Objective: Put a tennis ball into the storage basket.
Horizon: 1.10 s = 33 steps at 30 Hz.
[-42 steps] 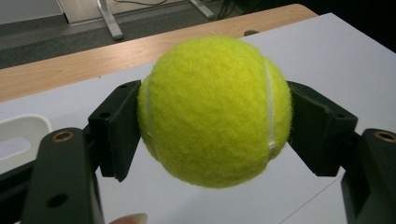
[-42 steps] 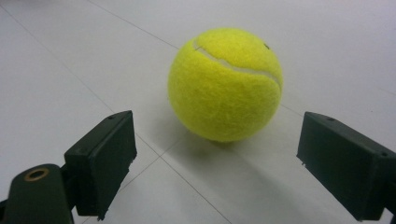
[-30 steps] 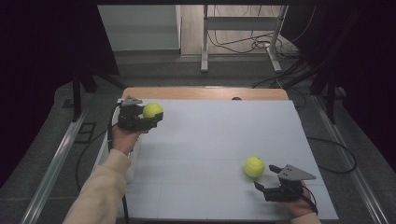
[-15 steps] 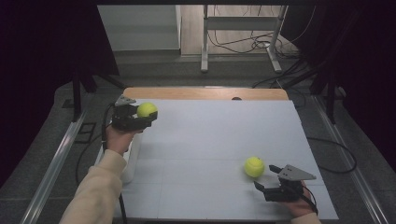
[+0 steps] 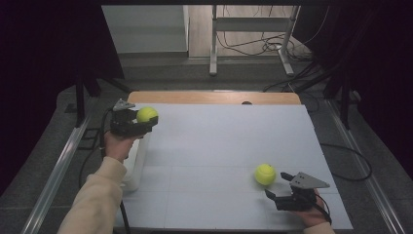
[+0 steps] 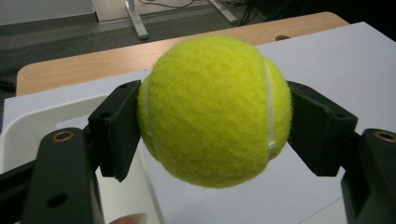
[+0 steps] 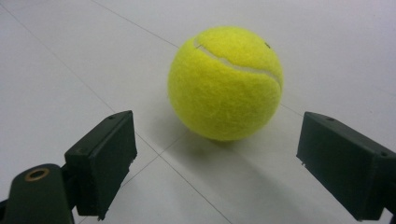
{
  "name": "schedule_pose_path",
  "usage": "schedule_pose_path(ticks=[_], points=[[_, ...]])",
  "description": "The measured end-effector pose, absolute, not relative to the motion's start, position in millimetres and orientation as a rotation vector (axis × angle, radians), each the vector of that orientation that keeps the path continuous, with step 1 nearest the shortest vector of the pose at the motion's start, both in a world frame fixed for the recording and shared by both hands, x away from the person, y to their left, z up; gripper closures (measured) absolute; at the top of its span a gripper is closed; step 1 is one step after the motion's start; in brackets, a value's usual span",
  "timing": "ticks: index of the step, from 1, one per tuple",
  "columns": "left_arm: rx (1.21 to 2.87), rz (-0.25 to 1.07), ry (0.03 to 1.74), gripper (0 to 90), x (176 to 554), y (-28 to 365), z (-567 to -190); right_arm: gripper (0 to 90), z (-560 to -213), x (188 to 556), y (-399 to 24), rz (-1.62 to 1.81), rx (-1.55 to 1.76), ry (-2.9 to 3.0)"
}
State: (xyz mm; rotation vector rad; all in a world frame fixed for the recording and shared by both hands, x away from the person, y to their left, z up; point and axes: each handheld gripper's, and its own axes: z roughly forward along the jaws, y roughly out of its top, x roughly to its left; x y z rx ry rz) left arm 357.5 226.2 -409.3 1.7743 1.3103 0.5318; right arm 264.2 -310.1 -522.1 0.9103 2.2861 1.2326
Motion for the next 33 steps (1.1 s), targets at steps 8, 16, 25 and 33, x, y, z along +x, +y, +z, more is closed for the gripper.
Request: schedule_pose_path(ticks=[8, 16, 25, 33], points=[[1.765, 0.547, 1.334, 25.8, 357, 237, -409, 12.4, -522, 264, -310, 1.231, 0.911, 2.287], [1.756, 0.574, 1.367, 25.8, 357, 246, -410, 12.4, -522, 264, -310, 1.231, 0.909, 2.287], [1.742, 0.586, 1.402, 25.8, 359, 257, -412, 12.4, -522, 264, -310, 1.227, 0.908, 2.291], [1.735, 0.587, 1.438, 25.8, 360, 265, -417, 12.5, -522, 264, -310, 1.226, 0.908, 2.292]])
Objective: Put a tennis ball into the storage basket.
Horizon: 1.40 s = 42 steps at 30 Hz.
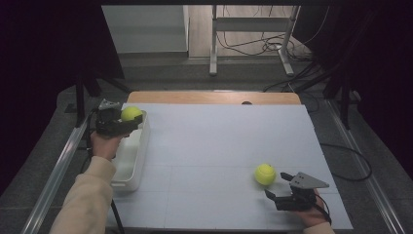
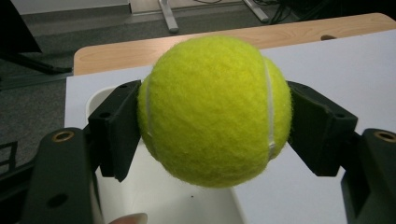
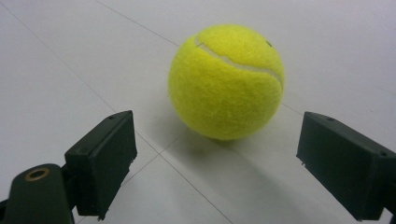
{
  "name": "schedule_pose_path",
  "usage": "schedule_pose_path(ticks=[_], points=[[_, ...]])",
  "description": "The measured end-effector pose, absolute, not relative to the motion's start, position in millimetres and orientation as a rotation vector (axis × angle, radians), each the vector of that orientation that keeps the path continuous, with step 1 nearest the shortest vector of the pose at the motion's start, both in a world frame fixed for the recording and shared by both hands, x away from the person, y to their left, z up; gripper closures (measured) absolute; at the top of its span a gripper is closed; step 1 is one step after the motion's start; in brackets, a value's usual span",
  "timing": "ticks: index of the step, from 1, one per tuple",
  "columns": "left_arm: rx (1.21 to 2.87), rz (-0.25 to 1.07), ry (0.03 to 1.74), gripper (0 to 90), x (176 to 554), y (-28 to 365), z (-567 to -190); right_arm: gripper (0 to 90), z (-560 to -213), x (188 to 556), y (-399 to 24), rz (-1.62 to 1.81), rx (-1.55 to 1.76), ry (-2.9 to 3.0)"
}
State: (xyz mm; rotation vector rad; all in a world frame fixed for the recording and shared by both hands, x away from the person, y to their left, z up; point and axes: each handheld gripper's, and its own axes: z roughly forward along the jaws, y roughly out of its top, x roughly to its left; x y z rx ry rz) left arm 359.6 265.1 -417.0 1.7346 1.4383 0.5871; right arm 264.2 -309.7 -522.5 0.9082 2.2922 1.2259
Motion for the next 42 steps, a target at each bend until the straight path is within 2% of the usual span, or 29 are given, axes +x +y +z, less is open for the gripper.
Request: schedule_pose_path(ticks=[42], points=[[1.771, 0.525, 1.555, 25.7, 368, 277, -448, 12.5, -523, 265, -310, 1.214, 0.907, 2.298]])
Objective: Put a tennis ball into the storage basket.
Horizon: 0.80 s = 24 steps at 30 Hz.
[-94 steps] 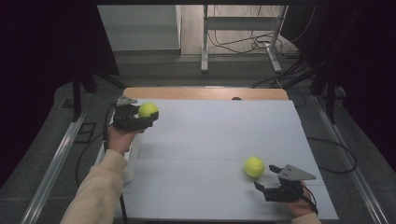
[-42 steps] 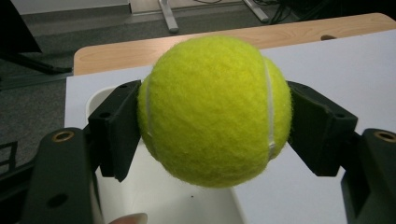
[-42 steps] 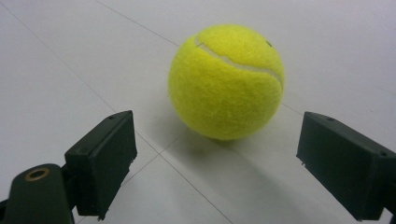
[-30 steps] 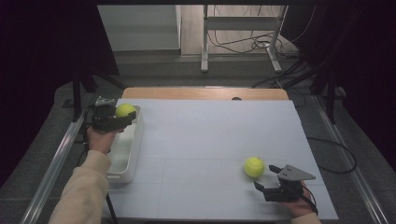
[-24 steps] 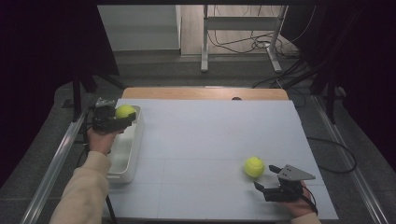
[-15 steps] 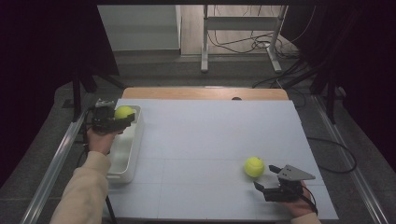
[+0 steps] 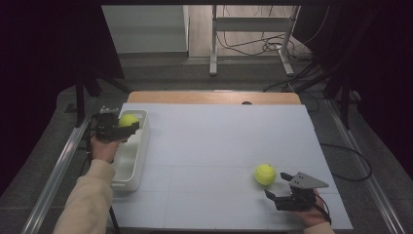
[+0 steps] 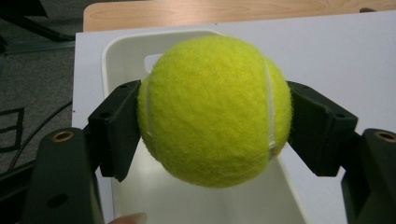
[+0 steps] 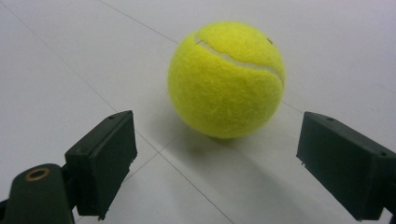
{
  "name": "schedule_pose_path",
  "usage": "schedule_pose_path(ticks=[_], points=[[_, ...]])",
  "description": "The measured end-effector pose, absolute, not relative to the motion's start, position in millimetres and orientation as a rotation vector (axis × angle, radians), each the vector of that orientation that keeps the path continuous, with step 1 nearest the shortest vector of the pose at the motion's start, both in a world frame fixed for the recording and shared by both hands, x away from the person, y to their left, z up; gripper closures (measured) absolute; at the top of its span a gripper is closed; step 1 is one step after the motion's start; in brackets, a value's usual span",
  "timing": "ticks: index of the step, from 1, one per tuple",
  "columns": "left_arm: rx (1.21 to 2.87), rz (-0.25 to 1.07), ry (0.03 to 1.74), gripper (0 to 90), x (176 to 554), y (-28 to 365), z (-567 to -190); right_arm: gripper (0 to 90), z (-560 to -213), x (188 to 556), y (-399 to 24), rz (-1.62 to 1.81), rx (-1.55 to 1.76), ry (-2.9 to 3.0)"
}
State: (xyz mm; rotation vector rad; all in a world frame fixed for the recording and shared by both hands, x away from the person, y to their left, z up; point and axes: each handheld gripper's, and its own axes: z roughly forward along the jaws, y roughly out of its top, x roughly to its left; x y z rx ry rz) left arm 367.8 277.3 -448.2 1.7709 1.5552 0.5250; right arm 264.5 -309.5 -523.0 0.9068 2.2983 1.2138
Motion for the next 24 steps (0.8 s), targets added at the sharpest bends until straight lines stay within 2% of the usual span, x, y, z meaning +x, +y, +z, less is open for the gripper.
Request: schedule_pose_path(ticks=[24], points=[[1.815, 0.501, 1.56, 25.4, 372.2, 272.4, -454.8, 12.5, -523.0, 264.5, -309.2, 1.207, 0.906, 2.299]])
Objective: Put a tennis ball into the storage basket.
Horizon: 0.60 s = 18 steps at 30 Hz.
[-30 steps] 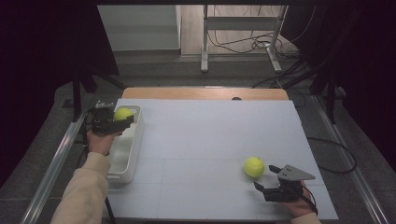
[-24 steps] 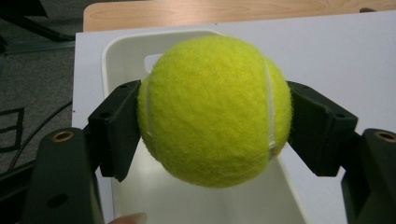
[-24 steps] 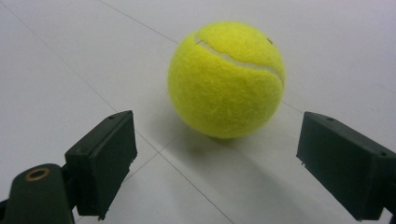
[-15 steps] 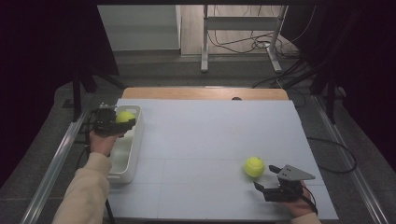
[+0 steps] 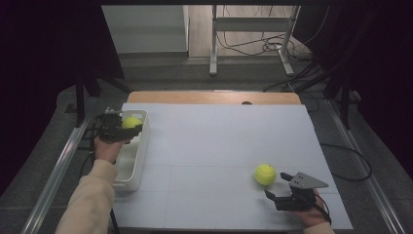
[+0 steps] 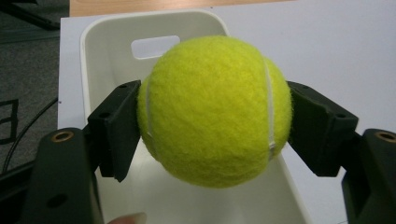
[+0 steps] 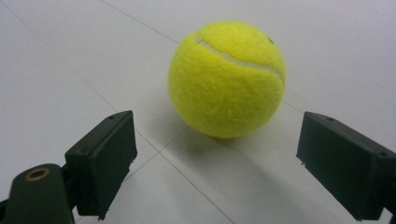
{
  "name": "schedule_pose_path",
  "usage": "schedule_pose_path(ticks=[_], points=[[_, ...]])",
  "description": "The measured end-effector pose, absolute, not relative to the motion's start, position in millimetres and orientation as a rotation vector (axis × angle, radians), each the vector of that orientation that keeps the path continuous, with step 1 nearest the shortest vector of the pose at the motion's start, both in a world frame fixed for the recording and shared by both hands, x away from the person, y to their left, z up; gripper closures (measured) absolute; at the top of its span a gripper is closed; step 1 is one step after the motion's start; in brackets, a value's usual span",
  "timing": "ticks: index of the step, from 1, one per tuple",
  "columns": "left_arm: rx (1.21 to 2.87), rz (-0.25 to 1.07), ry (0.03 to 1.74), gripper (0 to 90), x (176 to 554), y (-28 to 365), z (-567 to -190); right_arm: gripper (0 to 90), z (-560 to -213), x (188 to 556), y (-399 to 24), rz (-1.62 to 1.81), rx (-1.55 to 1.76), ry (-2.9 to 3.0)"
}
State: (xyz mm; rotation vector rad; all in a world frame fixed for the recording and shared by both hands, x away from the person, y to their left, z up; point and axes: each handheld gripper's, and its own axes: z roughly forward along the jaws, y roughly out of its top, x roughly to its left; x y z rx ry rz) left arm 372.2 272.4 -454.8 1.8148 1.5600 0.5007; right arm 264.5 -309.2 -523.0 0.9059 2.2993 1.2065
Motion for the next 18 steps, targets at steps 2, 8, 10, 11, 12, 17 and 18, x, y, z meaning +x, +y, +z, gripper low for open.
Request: schedule_pose_path(ticks=[2, 8, 10, 11, 12, 17, 18], points=[[1.812, 0.478, 1.557, 24.8, 372.8, 272.6, -455.9, 12.5, -523.0, 264.5, -309.2, 1.206, 0.906, 2.3], [1.788, 0.472, 1.564, 12.7, 373.5, 272.7, -455.6, 12.6, -523.2, 264.5, -309.1, 1.209, 0.904, 2.3], [1.768, 0.494, 1.541, 12.7, 371.3, 272.3, -452.5, 12.6, -523.1, 264.6, -309.1, 1.206, 0.905, 2.302], [1.768, 0.494, 1.541, 12.8, 371.3, 272.3, -452.5, 12.6, -523.3, 264.6, -309.0, 1.208, 0.904, 2.301], [1.759, 0.493, 1.526, 13.0, 370.3, 272.1, -450.5, 12.6, -523.3, 264.6, -309.0, 1.208, 0.904, 2.301], [1.757, 0.478, 1.506, 13.8, 368.7, 271.2, -448.2, 12.6, -523.2, 264.6, -309.0, 1.205, 0.905, 2.301], [1.762, 0.474, 1.5, 13.8, 368.5, 271.4, -448.0, 12.6, -523.3, 264.6, -309.0, 1.207, 0.904, 2.301]])
